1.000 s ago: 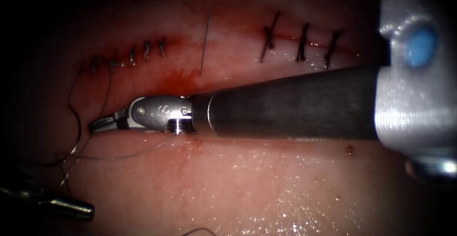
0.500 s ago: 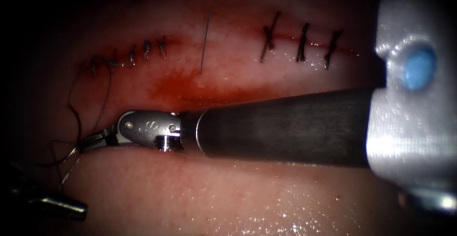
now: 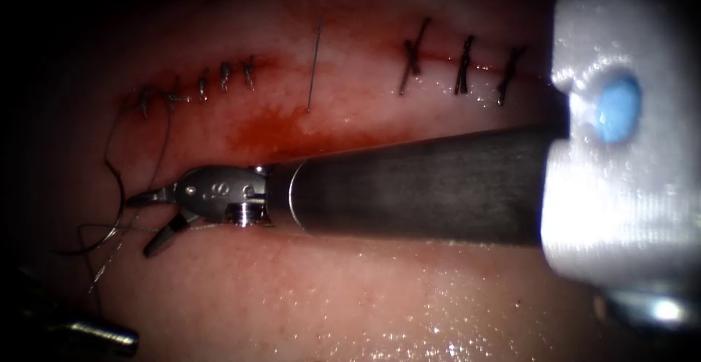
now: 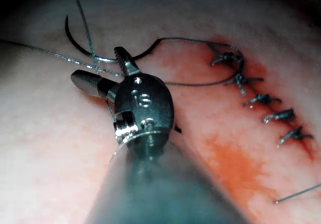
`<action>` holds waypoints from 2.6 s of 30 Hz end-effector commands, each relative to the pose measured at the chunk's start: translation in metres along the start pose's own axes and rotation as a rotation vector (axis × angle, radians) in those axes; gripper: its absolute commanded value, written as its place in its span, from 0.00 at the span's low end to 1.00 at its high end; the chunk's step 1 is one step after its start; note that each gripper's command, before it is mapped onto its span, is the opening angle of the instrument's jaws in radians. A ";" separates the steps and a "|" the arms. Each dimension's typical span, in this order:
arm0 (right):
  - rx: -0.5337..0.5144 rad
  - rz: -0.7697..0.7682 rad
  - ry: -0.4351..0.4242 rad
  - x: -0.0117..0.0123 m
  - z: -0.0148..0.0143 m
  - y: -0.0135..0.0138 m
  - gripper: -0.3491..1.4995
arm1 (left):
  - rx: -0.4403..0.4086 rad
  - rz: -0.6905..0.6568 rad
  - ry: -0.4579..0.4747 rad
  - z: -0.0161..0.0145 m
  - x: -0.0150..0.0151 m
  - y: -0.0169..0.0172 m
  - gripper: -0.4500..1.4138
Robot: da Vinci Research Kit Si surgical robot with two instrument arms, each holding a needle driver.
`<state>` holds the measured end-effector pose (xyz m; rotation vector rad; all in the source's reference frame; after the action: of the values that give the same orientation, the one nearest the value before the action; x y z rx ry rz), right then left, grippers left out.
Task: Wound Closure
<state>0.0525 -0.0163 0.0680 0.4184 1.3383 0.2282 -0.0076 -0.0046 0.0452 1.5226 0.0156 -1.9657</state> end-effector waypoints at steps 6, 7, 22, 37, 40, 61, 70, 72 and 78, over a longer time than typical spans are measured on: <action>0.008 0.016 0.011 0.0000 -0.0014 -0.0006 0.00 | 0.000 0.008 -0.017 0.0006 0.0005 0.0008 0.00; -0.005 0.007 0.013 0.0005 -0.0022 -0.0003 0.00 | 0.000 0.010 -0.027 0.0004 0.0004 0.0010 0.00; -0.130 -0.025 0.097 0.0077 -0.0157 0.0016 0.00 | -0.076 -0.036 -0.628 -0.0086 -0.0083 0.0073 0.00; -0.112 -0.023 0.108 0.0078 -0.0175 0.0004 0.00 | 0.204 -0.082 -0.998 -0.0081 -0.0149 0.0062 0.00; -0.112 -0.024 0.107 0.0076 -0.0181 0.0002 0.00 | 0.234 -0.088 -0.999 -0.0054 -0.0157 0.0062 0.00; -0.165 -0.009 0.104 0.0062 -0.0238 -0.0006 0.00 | 0.262 -0.128 -0.978 0.0006 -0.0238 0.0088 0.00; -0.158 -0.008 0.109 0.0064 -0.0226 0.0002 0.75 | 0.282 -0.111 -0.948 0.0012 -0.0221 0.0063 0.00; -0.161 -0.008 0.108 0.0064 -0.0226 0.0005 0.83 | 0.282 -0.098 -0.940 0.0016 -0.0218 0.0057 0.00; -0.170 -0.006 0.105 0.0061 -0.0232 0.0013 0.91 | 0.275 -0.070 -0.933 0.0022 -0.0216 0.0049 0.00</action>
<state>0.0308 -0.0086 0.0586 0.2606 1.4100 0.3603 -0.0040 0.0017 0.0659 0.6158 -0.6198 -2.6291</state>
